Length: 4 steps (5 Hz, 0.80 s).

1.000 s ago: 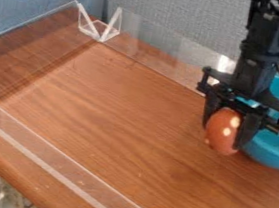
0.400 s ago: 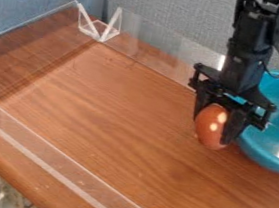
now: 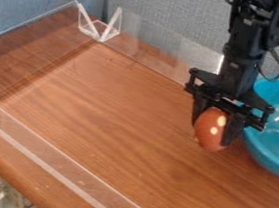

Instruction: Put the mushroom in the blue bowl

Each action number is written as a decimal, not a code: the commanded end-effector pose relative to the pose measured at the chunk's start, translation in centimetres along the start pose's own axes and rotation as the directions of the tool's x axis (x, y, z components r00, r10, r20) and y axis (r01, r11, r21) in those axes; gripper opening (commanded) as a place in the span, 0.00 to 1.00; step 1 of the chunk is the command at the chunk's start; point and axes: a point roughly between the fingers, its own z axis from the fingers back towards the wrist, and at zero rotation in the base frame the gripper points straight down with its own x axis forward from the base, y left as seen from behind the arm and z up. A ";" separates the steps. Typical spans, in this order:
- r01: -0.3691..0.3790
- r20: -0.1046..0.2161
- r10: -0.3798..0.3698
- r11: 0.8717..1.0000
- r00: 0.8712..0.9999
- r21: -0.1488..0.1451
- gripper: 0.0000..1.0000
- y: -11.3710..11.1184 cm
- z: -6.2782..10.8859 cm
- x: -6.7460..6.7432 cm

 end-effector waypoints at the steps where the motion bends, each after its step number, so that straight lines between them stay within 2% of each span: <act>1: 0.052 0.046 -0.052 0.999 0.998 -0.006 0.00 0.7 2.8 0.2; 2: 0.097 0.045 -0.096 0.995 0.994 -0.007 0.00 1.8 4.2 0.1; 4: -0.030 0.093 0.030 1.000 0.995 -0.002 0.00 0.6 5.1 -1.2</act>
